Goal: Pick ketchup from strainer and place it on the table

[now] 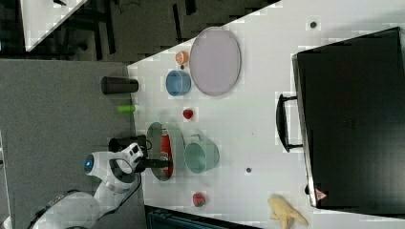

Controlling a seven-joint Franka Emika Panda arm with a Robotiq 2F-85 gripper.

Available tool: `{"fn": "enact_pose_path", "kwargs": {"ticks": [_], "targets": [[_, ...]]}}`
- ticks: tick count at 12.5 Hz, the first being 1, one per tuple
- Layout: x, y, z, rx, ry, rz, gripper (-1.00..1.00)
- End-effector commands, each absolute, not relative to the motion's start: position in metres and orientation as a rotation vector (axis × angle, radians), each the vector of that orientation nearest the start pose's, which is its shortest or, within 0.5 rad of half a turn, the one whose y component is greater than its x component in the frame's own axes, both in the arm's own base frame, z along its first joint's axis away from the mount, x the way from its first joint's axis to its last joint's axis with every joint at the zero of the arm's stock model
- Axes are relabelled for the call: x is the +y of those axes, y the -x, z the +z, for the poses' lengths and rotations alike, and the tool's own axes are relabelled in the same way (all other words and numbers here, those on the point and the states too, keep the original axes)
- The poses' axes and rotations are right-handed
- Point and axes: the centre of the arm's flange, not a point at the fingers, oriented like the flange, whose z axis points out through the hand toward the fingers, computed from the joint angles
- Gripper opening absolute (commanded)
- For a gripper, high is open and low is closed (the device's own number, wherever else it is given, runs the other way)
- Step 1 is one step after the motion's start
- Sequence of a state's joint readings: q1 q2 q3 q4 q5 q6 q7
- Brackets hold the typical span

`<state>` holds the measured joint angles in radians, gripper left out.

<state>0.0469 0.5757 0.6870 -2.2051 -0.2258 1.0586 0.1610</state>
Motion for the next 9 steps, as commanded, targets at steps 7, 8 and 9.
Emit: {"fn": "enact_pose_path", "kwargs": {"ticks": [7,8,9], "targets": [[0.391,-0.402,0.184,0.18,2.947,0.187,0.21],[0.393,-0.403,0.197,0.167,2.952,0.161,0.21],[0.394,-0.404,0.213,0.154,2.967,0.136,0.21]]}}
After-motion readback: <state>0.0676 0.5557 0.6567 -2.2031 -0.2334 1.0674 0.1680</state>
